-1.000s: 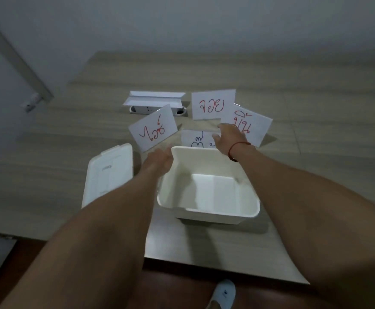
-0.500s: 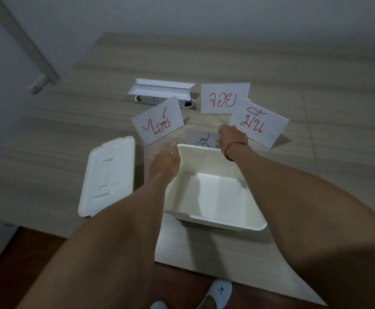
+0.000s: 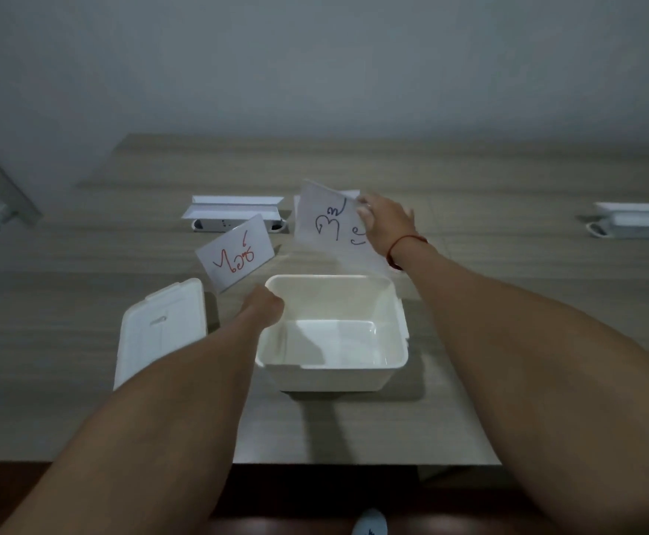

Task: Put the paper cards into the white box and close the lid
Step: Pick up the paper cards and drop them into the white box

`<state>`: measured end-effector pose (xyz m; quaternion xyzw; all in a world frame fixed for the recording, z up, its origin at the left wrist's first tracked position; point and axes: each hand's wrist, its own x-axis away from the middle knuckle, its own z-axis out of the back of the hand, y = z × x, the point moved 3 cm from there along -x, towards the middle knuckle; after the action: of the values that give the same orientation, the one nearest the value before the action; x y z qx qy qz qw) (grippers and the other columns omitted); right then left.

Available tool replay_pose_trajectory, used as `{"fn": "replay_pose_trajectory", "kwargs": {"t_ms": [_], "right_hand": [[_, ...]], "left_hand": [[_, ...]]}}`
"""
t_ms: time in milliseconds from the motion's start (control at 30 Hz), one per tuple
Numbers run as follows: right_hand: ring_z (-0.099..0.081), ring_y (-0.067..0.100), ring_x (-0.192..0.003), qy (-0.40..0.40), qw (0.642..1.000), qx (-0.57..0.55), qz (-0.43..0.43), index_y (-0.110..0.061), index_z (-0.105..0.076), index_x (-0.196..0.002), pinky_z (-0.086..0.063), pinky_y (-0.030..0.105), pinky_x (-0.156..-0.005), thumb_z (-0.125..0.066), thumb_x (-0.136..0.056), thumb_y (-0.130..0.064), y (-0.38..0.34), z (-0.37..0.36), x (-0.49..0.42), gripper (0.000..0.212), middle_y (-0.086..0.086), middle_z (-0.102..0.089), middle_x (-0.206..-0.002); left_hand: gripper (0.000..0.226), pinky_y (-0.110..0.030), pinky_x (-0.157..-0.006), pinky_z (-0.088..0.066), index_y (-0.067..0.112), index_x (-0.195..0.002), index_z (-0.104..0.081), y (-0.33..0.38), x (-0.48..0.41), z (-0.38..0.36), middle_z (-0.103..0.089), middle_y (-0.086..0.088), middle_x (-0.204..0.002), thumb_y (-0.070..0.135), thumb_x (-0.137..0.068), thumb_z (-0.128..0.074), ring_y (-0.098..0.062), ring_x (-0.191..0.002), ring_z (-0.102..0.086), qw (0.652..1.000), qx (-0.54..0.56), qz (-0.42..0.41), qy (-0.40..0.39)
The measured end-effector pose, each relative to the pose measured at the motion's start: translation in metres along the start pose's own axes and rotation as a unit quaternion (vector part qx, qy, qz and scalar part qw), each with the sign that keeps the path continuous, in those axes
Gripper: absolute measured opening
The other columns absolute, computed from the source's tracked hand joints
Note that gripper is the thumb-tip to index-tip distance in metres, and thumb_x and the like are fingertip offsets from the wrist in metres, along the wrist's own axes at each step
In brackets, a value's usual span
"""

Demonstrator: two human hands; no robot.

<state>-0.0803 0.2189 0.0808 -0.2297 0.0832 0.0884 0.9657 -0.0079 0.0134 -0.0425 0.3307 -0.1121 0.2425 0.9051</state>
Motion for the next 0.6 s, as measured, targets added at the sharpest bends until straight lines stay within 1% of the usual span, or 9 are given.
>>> {"fn": "replay_pose_trajectory", "kwargs": {"t_ms": [100,167,200,267,333,400,467,533,600], "right_hand": [[-0.055,0.03,-0.116,-0.02,0.999,-0.02,-0.027,-0.019,-0.058,-0.117,-0.031,0.037,-0.098,-0.037,-0.1,-0.027,0.005,0.011,0.02,0.028,0.009,-0.065,-0.121],[-0.055,0.029,-0.115,-0.054,0.997,-0.044,-0.043,-0.02,-0.059,-0.116,-0.035,0.037,-0.099,-0.04,-0.099,-0.028,0.012,0.006,0.036,0.027,0.007,-0.065,-0.121],[-0.055,0.029,-0.114,-0.081,0.994,-0.058,-0.05,-0.02,-0.059,-0.115,-0.037,0.038,-0.101,-0.041,-0.098,-0.027,0.015,0.0,0.044,0.026,0.007,-0.064,-0.12],[-0.056,0.03,-0.113,-0.137,0.985,-0.082,-0.064,-0.02,-0.06,-0.113,-0.041,0.043,-0.103,-0.043,-0.098,-0.026,0.018,-0.016,0.06,0.024,0.008,-0.062,-0.121],[-0.055,0.031,-0.114,-0.189,0.973,-0.104,-0.08,-0.017,-0.062,-0.111,-0.043,0.039,-0.101,-0.045,-0.097,-0.024,0.021,-0.034,0.074,0.024,0.012,-0.06,-0.124],[-0.056,0.028,-0.113,-0.241,0.962,-0.099,-0.084,-0.015,-0.065,-0.112,-0.043,0.033,-0.096,-0.046,-0.097,-0.023,0.023,-0.049,0.087,0.026,0.012,-0.059,-0.126],[-0.056,0.025,-0.112,-0.3,0.949,-0.067,-0.071,-0.016,-0.065,-0.116,-0.043,0.034,-0.099,-0.047,-0.096,-0.026,0.023,-0.06,0.098,0.028,0.01,-0.058,-0.13],[-0.054,0.025,-0.119,-0.357,0.932,-0.01,-0.056,-0.019,-0.064,-0.12,-0.042,0.038,-0.106,-0.049,-0.096,-0.029,0.022,-0.068,0.108,0.031,0.006,-0.055,-0.136],[-0.055,0.023,-0.121,-0.415,0.908,0.039,-0.053,-0.024,-0.065,-0.121,-0.042,0.033,-0.104,-0.052,-0.094,-0.028,0.02,-0.074,0.117,0.031,0.001,-0.056,-0.137]], "left_hand": [[0.03,-0.032,-0.07,-0.042,0.001,-0.115,-0.055,-0.006,0.012,-0.002,-0.061,-0.017,-0.104,0.003,-0.088,-0.043,-0.027,-0.087,-0.057,1.0,0.006,-0.019,0.0],[0.025,-0.033,-0.071,-0.041,0.005,-0.111,-0.055,-0.011,0.015,-0.004,-0.057,-0.014,-0.099,0.003,-0.089,-0.042,-0.021,-0.08,-0.052,0.999,0.011,-0.033,0.003],[0.029,-0.033,-0.073,-0.041,0.006,-0.117,-0.053,-0.013,0.015,-0.005,-0.057,-0.015,-0.103,0.003,-0.091,-0.042,-0.023,-0.084,-0.053,0.999,0.018,-0.037,0.005],[0.04,-0.034,-0.079,-0.04,0.007,-0.133,-0.045,-0.017,0.018,-0.007,-0.057,-0.017,-0.12,0.006,-0.093,-0.04,-0.03,-0.103,-0.055,0.999,0.032,-0.038,0.009],[0.044,-0.037,-0.085,-0.042,0.009,-0.139,-0.041,-0.02,0.02,-0.007,-0.053,-0.019,-0.131,0.008,-0.095,-0.037,-0.036,-0.115,-0.053,0.998,0.048,-0.027,0.012],[0.043,-0.04,-0.095,-0.043,0.008,-0.138,-0.042,-0.022,0.019,-0.008,-0.052,-0.021,-0.133,0.008,-0.096,-0.035,-0.038,-0.12,-0.051,0.997,0.076,-0.018,0.011],[0.042,-0.044,-0.103,-0.044,0.007,-0.136,-0.045,-0.023,0.018,-0.008,-0.052,-0.022,-0.133,0.007,-0.096,-0.034,-0.038,-0.121,-0.05,0.995,0.099,-0.02,0.007],[0.042,-0.047,-0.104,-0.043,0.009,-0.137,-0.044,-0.024,0.02,-0.009,-0.051,-0.021,-0.135,0.007,-0.096,-0.033,-0.038,-0.122,-0.049,0.994,0.109,-0.022,-0.002],[0.044,-0.047,-0.105,-0.043,0.011,-0.14,-0.042,-0.024,0.019,-0.011,-0.05,-0.019,-0.137,0.007,-0.097,-0.031,-0.037,-0.123,-0.048,0.992,0.127,-0.025,-0.005]]}}
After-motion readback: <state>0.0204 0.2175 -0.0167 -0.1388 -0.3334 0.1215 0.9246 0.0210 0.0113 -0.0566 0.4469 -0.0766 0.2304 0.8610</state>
